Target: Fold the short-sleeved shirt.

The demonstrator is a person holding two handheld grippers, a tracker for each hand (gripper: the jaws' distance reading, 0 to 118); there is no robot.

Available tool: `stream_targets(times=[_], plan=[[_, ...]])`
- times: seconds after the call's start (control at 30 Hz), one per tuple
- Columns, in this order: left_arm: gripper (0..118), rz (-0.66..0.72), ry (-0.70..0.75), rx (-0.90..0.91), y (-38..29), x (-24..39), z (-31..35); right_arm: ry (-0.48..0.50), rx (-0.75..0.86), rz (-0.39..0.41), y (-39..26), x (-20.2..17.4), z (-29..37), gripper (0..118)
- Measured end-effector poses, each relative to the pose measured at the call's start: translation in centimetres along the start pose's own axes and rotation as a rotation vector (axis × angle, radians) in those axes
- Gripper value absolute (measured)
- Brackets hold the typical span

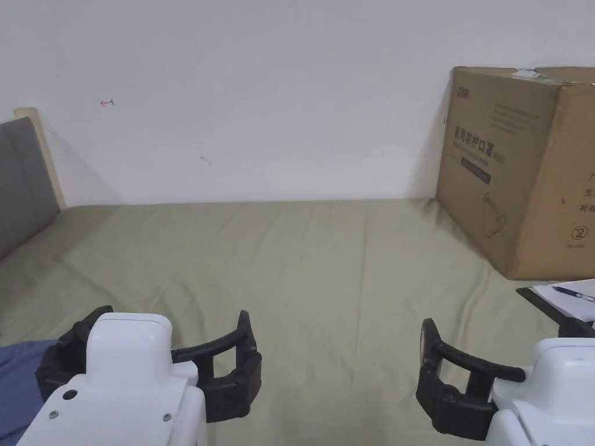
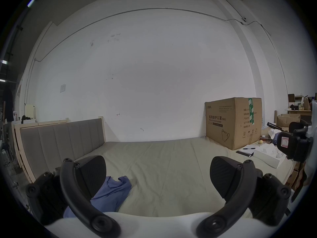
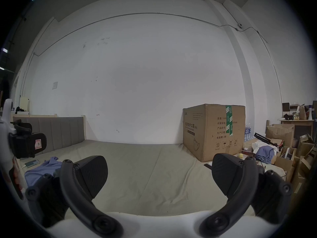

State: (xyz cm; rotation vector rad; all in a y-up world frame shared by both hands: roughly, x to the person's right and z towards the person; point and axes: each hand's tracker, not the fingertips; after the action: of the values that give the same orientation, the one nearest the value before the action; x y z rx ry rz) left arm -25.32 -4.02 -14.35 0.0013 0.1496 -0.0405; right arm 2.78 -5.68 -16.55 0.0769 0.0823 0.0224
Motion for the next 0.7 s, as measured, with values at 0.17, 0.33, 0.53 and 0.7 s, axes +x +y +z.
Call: stream_targets(times=[0.17,0.33,0.53,0.7], plan=[[118,-0.001,0.007,-0.003,0.0,-0.1,0.1,0.001,-0.003,0.0,0.0,0.0,0.0,118],[118,0.106,-0.02,-0.003,0.0,-0.7,0.0,-0.066,-0.044,0.154,0.9,-1.3,-0.4,118],[118,0.633,-0.097,-0.097,-2.9,-3.9,-1.3,-0.025,0.022,0.609,-0.1,-5.3,0.1,118],[118,1.003,-0.111,-0.232,-6.3,-6.2,-2.5,0.062,-0.03,0.849,-2.1,-7.8,-0.1,118]])
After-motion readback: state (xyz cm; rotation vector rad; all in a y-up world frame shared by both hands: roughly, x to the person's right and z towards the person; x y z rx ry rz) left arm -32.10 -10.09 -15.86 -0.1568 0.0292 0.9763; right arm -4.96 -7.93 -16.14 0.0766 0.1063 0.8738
